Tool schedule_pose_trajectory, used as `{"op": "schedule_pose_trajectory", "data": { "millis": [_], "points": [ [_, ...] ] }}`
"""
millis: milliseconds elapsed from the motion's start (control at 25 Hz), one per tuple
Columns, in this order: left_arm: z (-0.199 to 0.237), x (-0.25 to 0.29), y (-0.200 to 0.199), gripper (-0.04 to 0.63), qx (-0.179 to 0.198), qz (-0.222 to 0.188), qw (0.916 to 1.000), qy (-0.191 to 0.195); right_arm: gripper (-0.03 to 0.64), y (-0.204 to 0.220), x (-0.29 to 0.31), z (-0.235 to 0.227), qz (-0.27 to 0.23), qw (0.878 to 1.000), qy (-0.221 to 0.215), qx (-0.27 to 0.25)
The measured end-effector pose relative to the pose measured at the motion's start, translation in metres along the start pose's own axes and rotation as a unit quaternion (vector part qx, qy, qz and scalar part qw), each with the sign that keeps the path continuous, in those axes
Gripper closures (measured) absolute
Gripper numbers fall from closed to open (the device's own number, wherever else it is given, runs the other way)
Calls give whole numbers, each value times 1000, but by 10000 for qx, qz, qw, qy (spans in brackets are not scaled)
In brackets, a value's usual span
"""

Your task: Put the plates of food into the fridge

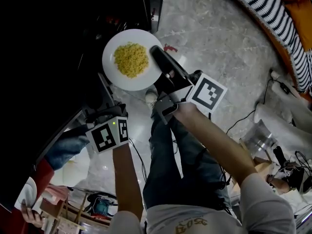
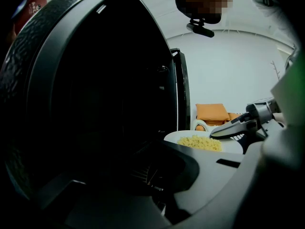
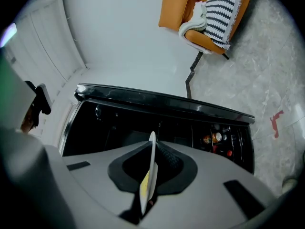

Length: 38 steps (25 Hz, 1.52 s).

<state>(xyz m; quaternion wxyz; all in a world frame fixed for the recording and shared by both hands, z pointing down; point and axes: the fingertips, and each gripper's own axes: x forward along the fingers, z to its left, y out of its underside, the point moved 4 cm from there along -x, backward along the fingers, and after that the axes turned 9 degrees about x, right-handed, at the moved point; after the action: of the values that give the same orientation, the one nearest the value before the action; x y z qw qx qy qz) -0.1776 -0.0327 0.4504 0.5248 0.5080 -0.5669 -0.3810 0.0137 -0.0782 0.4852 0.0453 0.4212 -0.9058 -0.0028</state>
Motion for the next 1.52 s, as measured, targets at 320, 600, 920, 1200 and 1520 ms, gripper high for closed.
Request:
{"op": "schedule_pose_trajectory", "data": {
  "millis": [320,600,920,1200,1520],
  "points": [
    [3,7,11,589,-67,73,9999,26,597,-2,24,-1,-51,10000,-19,-51],
    [0,12,18,589,-26,151,9999,19,597,-6,44,1,-92,9999,-62,-82],
    [22,53,20,589,-34,191,9998,110,597,-18,94,-1,-139,9998,-15,-164],
    [18,47,17,589,-144,173,9997,12,597,-18,96,0,-139,9996,-108,-240],
    [-2,39,25,589,-136,210,9996,106,597,-16,101,-11,-153,9999,-14,-8]
  ]
}}
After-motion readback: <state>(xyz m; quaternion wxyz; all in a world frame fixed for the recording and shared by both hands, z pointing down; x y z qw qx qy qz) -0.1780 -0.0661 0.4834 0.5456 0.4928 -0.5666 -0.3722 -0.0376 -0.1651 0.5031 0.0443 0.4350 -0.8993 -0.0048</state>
